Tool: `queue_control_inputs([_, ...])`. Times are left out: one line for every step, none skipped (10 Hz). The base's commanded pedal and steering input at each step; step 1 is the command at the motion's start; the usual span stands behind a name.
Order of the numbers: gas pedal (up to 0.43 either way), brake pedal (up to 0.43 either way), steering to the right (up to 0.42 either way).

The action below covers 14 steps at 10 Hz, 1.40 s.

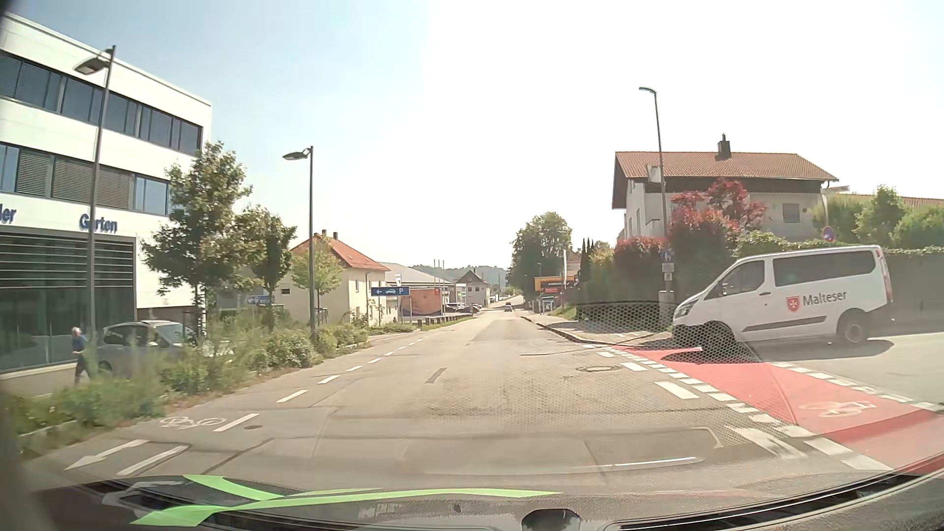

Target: Follow the waypoints while adhering to traffic rules and regulations

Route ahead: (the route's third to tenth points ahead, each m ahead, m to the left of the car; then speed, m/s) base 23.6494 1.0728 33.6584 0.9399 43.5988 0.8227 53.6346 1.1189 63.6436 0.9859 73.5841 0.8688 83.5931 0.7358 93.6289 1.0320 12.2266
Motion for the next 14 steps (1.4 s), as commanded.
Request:
queue_control_inputs([0.098, 0.000, 0.000])
queue_control_inputs([0.098, 0.000, 0.000])
queue_control_inputs([0.098, 0.000, 0.000])
queue_control_inputs([0.098, 0.000, 0.000])
queue_control_inputs([0.098, 0.000, 0.000])
queue_control_inputs([0.110, 0.000, -0.001])
queue_control_inputs([0.110, 0.000, -0.002])
queue_control_inputs([0.110, 0.000, -0.002])
queue_control_inputs([0.110, 0.000, -0.002])
queue_control_inputs([0.098, 0.000, -0.003])
queue_control_inputs([0.098, 0.000, -0.004])
queue_control_inputs([0.098, 0.000, -0.004])
queue_control_inputs([0.098, 0.000, -0.004])
queue_control_inputs([0.098, 0.000, -0.004])
